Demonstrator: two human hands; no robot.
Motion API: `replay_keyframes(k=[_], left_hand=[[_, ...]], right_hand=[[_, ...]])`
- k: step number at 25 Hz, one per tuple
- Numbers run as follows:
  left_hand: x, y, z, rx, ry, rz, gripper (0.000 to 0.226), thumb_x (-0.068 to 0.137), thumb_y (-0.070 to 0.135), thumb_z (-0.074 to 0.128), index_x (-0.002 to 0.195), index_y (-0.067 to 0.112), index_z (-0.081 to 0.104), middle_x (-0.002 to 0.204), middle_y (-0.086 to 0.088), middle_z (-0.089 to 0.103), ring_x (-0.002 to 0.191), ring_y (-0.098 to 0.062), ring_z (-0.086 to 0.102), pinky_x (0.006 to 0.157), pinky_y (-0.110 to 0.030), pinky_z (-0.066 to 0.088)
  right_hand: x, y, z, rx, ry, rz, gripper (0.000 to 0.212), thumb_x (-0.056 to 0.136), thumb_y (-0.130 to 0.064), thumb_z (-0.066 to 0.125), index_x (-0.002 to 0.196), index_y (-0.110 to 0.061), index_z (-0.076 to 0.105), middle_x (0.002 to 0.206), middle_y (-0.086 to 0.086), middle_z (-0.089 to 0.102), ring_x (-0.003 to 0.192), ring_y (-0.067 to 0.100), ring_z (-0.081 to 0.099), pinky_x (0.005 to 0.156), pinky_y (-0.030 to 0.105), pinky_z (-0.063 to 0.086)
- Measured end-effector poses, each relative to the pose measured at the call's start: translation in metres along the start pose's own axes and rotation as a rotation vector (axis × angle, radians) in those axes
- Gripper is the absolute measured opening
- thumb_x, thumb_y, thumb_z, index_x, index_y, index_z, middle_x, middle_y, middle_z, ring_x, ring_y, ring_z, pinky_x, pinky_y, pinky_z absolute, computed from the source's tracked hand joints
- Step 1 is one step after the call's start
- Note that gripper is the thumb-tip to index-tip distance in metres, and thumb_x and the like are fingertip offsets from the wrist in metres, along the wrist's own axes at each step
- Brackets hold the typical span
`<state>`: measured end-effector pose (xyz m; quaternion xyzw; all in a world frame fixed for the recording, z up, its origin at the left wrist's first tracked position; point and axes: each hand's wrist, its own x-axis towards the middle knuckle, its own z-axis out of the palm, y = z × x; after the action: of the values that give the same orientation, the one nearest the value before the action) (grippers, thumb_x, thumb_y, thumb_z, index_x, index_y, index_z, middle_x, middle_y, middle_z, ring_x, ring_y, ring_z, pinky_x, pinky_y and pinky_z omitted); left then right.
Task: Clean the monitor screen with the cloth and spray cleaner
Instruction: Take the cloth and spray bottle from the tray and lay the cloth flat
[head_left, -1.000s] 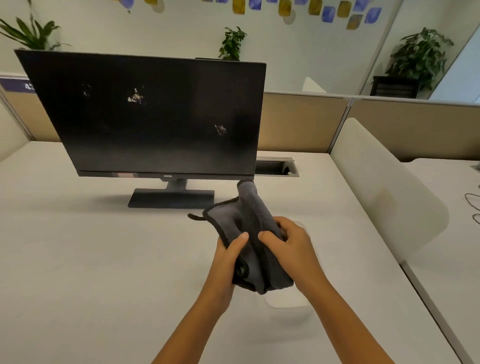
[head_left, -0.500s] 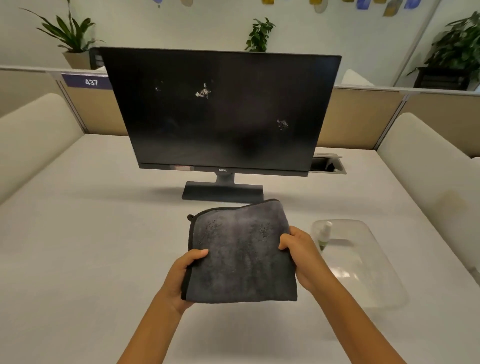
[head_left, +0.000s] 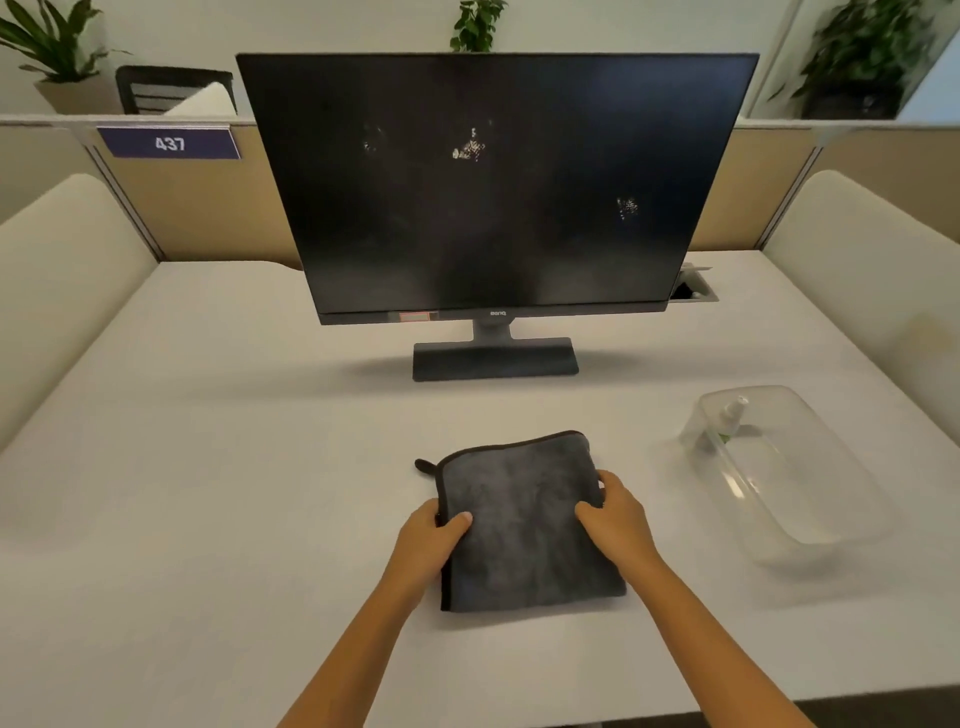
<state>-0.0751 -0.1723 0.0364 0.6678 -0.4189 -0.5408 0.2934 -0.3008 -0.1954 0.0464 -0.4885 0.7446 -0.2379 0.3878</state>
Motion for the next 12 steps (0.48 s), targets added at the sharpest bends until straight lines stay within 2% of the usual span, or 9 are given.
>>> replay_keyframes(k=[3,5,7,10,12], left_hand=[[0.005,0.009,0.003,-0.137,-0.075,-0.003,0.048,0.084,0.036,0.063,0.126,0.019,0.049,0.116,0.003,0.061,0.101,-0.015,0.06,0.082,-0.029,0.053],[0.007,0.015,0.006,-0.189,-0.11,0.038,0.048,0.083,0.032,0.065,0.127,0.022,0.049,0.116,0.005,0.062,0.101,-0.013,0.06,0.08,-0.027,0.053],[0.008,0.017,0.007,-0.195,-0.047,0.125,0.051,0.082,0.033,0.065,0.129,0.027,0.046,0.118,0.008,0.059,0.104,-0.012,0.059,0.083,-0.029,0.052],[0.01,0.016,0.007,-0.201,0.02,0.188,0.053,0.084,0.039,0.062,0.131,0.032,0.04,0.117,0.014,0.053,0.105,-0.009,0.055,0.083,-0.025,0.05],[0.014,0.013,0.01,-0.059,0.073,0.154,0.05,0.087,0.039,0.058,0.132,0.026,0.038,0.117,0.012,0.049,0.104,-0.012,0.052,0.083,-0.026,0.046]], right_hand=[[0.005,-0.009,-0.001,0.08,-0.025,-0.032,0.066,0.088,-0.031,0.062,0.144,-0.024,0.028,0.141,0.006,0.047,0.121,0.029,0.051,0.097,0.041,0.046],[0.012,-0.016,-0.003,0.161,-0.094,-0.109,0.064,0.09,-0.021,0.06,0.143,-0.035,0.027,0.145,0.002,0.042,0.125,0.026,0.047,0.099,0.039,0.045],[0.019,-0.021,-0.008,0.253,-0.144,-0.178,0.061,0.091,-0.014,0.058,0.139,-0.041,0.032,0.144,-0.002,0.041,0.125,0.022,0.046,0.097,0.037,0.046],[0.029,-0.022,-0.012,0.304,-0.009,-0.176,0.053,0.09,-0.013,0.059,0.135,-0.034,0.041,0.138,-0.001,0.048,0.117,0.022,0.052,0.091,0.034,0.049],[0.034,-0.018,-0.011,0.122,0.126,-0.121,0.048,0.091,-0.013,0.058,0.135,-0.023,0.042,0.138,0.005,0.05,0.116,0.027,0.054,0.094,0.039,0.049]])
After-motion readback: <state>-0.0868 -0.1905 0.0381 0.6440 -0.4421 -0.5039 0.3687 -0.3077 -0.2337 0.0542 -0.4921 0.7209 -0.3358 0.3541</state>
